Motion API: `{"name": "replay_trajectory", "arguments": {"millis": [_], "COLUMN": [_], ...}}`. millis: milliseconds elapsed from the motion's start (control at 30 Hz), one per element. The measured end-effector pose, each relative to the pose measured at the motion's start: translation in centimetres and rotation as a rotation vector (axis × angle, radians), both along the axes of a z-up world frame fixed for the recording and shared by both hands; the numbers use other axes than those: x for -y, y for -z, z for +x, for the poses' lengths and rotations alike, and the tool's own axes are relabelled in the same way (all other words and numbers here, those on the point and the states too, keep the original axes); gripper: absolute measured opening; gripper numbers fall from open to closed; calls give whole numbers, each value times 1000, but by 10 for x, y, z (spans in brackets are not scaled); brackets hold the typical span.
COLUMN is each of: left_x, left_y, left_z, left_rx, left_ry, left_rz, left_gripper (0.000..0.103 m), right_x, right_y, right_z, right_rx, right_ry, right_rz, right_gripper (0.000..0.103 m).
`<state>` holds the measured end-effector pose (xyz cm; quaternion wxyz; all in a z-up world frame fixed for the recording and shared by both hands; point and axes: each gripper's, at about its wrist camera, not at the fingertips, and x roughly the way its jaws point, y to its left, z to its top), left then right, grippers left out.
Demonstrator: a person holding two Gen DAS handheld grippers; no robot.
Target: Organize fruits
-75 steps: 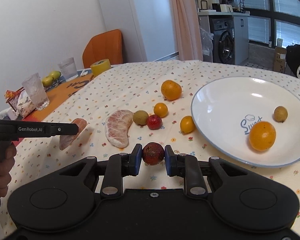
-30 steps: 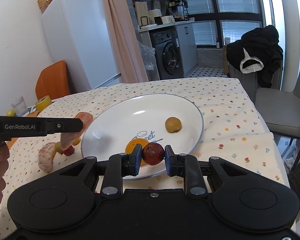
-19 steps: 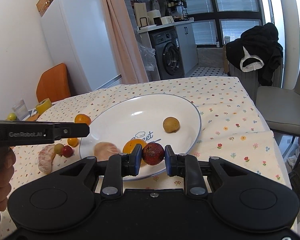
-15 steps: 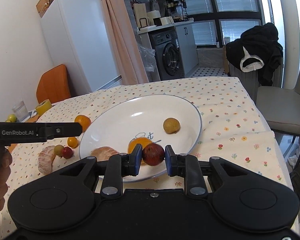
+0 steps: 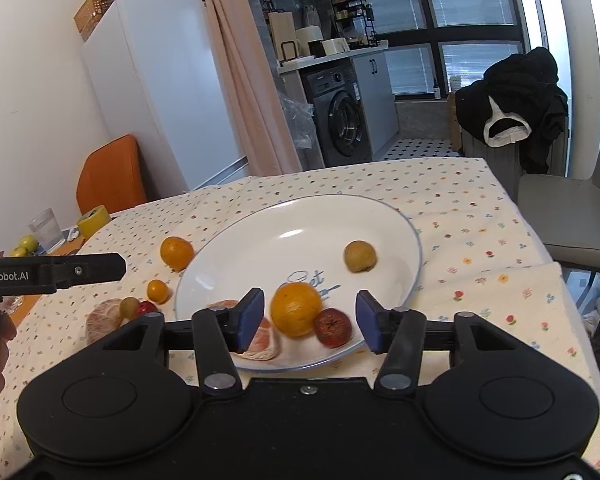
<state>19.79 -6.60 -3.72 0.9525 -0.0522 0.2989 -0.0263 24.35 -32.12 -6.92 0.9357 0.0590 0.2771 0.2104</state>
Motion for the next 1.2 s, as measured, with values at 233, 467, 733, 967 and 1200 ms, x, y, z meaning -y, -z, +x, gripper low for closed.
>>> {"name": "replay_trajectory", "arguments": {"millis": [233, 467, 733, 967, 1200], "left_x": [-23, -51, -79, -90, -94], "left_y": [2, 5, 9, 16, 24], "left_z": [-13, -27, -42, -48, -48], "left_rx": [1, -7, -16, -31, -43], "left_ry": [-66, -124, -179, -189, -178], "left_rz": [-9, -16, -41, -53, -64], "left_gripper": [85, 85, 85, 85, 82], "right_x": [-19, -44, -69, -88, -98], "right_y": [-2, -4, -5, -4, -3], "right_z": [-5, -9, -11, -15, -15], "right_rx": [5, 6, 6, 0, -5], "right_ry": [-44, -102, -158, -203, -234], "right_rz": [-10, -17, -23, -37, -44], "right_gripper": [55, 56, 56, 56, 56]}}
